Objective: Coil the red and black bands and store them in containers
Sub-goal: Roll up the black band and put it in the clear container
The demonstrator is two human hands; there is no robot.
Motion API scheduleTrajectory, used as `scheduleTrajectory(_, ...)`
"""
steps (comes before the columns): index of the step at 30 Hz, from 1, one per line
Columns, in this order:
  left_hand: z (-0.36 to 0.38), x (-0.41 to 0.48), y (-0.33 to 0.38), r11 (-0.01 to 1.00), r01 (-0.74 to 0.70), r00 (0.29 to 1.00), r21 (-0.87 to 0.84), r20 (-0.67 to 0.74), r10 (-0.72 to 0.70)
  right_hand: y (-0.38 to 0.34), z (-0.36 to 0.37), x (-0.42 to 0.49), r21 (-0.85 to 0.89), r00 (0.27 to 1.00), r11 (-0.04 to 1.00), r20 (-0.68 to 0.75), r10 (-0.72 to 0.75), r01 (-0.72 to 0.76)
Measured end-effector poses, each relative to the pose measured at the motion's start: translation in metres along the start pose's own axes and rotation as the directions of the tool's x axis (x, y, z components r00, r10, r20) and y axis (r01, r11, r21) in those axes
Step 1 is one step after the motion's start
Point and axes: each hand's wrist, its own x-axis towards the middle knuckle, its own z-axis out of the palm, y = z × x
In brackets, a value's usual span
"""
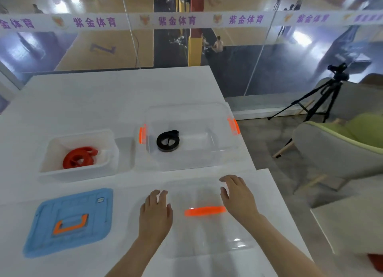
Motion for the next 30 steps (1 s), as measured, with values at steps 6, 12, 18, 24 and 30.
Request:
scheduleTrajectory(6, 0.049, -0.012, -0.023, 0.981, 0.187, 0.952, 0.044, 0.238, -0.193, 0.068, 0.031, -0.045, -0.137, 0.915, 0.954, 0.276, 0.296, -0.268)
scheduleTrajectory(12, 0.078, -0.001, -0.037, 0.958, 0.279, 0.897, -0.062, 0.373, -0.237, 0.1, 0.058, -0.052, -0.124, 0.804, 0.882, 0.369, 0.466, -0.455)
scheduleTrajectory(18, 0.077, 0.0, -0.028, 0.838, 0.452, 0.864, -0.304, 0.384, -0.326, 0.092, 0.066, -0.056, 0.026, 0.786, 0.817, 0.291, 0.545, -0.576)
scheduleTrajectory(24, 0.045, -0.026, -0.024, 0.712, 0.42, 0.908, -0.563, 0.272, -0.32, 0.076, 0.042, -0.08, 0.189, 0.837, 0.816, 0.097, 0.539, -0.547)
scheduleTrajectory(30, -0.003, -0.043, -0.001, 0.689, 0.235, 0.962, -0.686, 0.059, -0.268, 0.048, 0.009, -0.074, 0.297, 0.864, 0.845, -0.109, 0.492, -0.444)
